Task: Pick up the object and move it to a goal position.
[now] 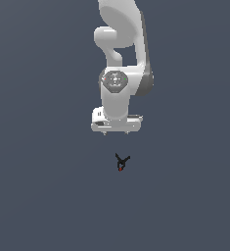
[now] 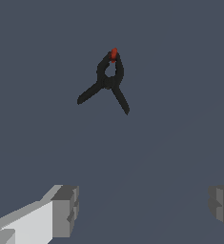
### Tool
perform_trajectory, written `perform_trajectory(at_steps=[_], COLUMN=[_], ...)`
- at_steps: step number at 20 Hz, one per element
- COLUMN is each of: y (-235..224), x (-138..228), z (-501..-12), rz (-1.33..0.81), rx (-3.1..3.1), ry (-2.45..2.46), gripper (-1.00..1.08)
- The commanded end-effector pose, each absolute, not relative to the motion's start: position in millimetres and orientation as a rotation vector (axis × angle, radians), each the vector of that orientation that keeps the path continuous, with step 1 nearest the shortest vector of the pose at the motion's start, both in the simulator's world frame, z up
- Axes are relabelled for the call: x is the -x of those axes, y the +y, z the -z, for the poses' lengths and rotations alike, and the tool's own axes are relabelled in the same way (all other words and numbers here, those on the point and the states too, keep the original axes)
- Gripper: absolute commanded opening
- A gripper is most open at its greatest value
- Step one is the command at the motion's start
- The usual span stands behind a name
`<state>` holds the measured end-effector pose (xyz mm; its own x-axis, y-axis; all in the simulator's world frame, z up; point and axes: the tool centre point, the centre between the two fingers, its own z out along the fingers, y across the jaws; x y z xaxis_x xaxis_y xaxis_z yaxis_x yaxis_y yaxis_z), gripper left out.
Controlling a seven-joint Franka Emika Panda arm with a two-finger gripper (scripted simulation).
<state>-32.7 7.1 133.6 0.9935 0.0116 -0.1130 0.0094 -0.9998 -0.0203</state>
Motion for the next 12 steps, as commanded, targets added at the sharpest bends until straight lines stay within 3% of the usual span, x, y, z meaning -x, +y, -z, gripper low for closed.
perform_trajectory(at_steps=[1,12], y=[7.1,26.2], x=[32.7,28.3], z=[-133.6,-139.8], rz=[-0.177,-0.179], rx=[3.117,3.108], ry=[-0.016,-0.08], gripper=[1.0,1.0])
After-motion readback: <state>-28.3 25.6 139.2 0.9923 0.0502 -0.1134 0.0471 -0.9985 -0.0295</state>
